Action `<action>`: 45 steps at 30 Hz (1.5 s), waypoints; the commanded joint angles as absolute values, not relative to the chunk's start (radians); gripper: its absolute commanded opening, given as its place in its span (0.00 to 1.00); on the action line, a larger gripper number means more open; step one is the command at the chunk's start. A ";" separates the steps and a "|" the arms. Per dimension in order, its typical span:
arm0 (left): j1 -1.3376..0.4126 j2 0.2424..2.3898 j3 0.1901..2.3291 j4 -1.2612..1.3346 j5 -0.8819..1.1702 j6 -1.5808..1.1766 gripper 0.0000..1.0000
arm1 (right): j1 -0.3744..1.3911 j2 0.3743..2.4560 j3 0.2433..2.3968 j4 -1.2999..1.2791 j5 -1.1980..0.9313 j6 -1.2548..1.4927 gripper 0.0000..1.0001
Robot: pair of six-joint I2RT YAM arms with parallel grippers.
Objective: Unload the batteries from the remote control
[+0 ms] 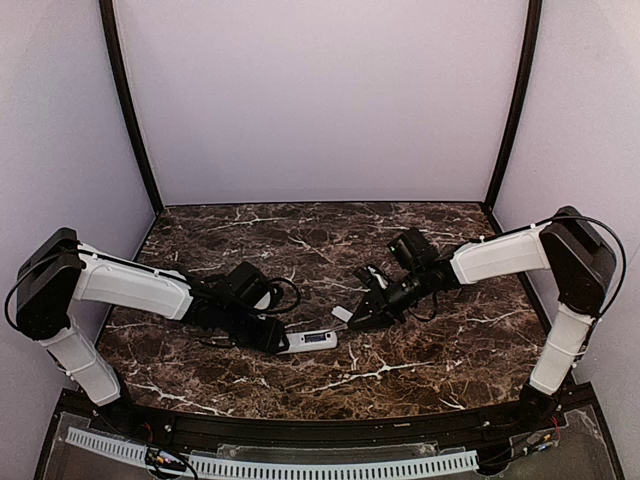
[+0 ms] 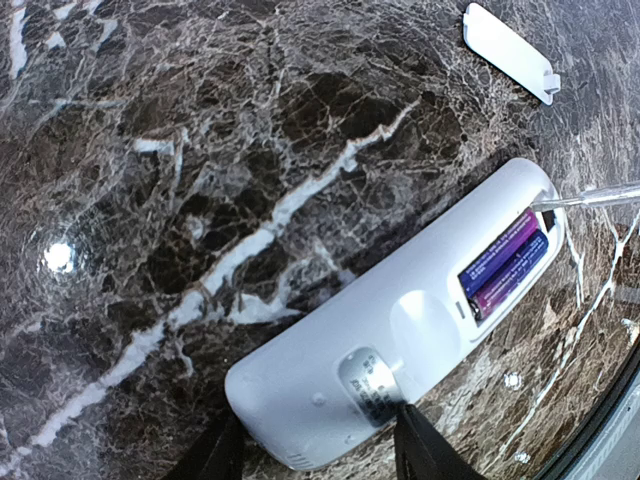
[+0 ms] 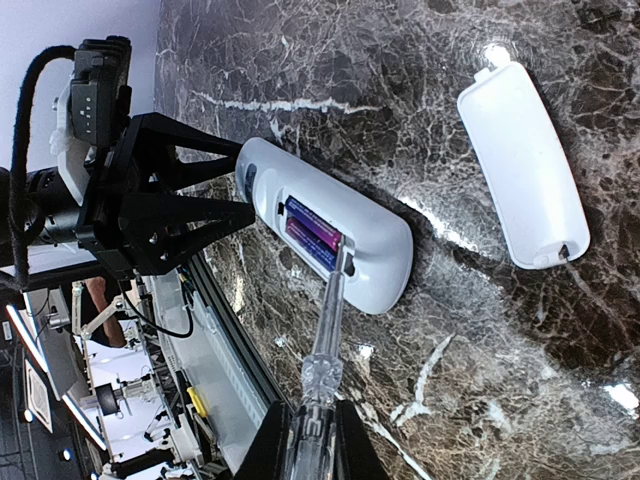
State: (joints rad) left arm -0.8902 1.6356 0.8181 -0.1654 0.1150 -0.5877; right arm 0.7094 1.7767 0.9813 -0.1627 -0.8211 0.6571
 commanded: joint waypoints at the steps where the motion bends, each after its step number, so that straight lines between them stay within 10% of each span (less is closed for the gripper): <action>1: -0.919 1.728 0.817 -0.094 0.161 -0.586 0.51 | 0.761 1.820 0.976 0.126 -1.023 0.686 0.00; 45: -0.939 1.752 0.842 -0.127 0.113 -0.587 0.50 | 0.750 1.689 0.956 0.232 -1.083 0.772 0.00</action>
State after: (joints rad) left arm -0.9054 1.6615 0.8566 -0.2016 0.0910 -0.5957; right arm 0.7532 1.7016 0.9405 0.2188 -1.0626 0.7994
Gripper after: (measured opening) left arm 0.499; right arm 0.100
